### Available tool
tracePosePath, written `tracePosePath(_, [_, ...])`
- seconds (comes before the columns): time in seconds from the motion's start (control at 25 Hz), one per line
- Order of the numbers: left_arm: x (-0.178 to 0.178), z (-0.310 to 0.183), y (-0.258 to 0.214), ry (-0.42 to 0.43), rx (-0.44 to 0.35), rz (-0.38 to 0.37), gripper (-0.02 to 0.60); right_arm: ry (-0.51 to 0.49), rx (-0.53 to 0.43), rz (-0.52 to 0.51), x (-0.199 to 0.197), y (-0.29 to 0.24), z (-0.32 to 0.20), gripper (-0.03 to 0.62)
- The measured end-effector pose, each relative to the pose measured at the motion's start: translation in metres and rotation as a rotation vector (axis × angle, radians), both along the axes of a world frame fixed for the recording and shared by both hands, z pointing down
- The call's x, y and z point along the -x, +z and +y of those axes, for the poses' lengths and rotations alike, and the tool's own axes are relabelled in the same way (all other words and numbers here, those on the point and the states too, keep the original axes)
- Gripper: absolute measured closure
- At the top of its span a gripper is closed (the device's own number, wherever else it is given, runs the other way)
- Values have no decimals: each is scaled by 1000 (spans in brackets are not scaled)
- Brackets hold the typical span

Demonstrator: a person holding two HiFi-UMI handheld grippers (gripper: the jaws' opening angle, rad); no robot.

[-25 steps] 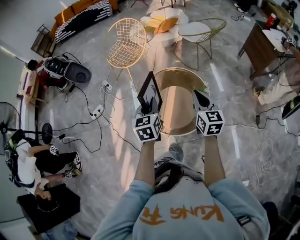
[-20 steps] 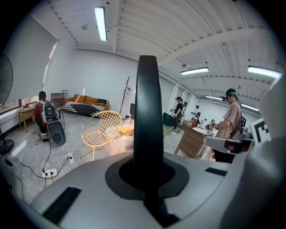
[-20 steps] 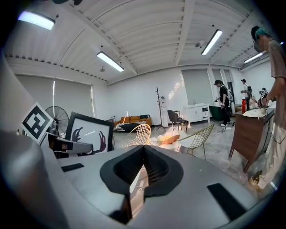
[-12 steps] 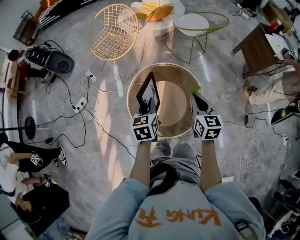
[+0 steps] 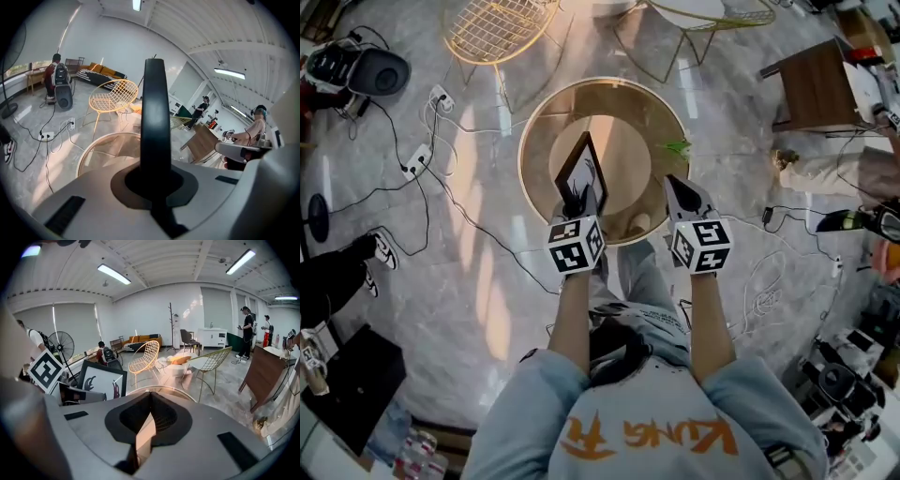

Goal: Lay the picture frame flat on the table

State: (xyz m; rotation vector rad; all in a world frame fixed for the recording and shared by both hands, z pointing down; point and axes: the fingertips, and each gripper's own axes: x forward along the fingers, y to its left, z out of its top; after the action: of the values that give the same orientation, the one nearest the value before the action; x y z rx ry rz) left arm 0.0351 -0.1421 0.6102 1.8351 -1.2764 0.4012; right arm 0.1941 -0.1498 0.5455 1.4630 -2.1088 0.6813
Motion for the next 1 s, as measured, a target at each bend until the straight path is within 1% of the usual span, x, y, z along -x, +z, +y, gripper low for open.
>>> tracePosePath(0.12, [-1, 3, 24, -9, 34, 12, 555, -25, 36, -4, 12, 27, 2, 595])
tracePosePath(0.32, [-5, 20, 60, 10, 83, 3, 555, -37, 108, -23, 23, 72, 19, 595])
tracePosePath(0.52, [-15, 22, 95, 56, 128, -12, 555, -42, 169, -20, 17, 109, 22, 595])
tracePosePath(0.72, [-25, 25, 132, 125, 184, -26, 555, -35, 226, -19, 11, 137, 29, 595])
tracePosePath(1.0, [-37, 2, 175, 176, 240, -10, 555, -33, 280, -24, 10, 168, 24, 595])
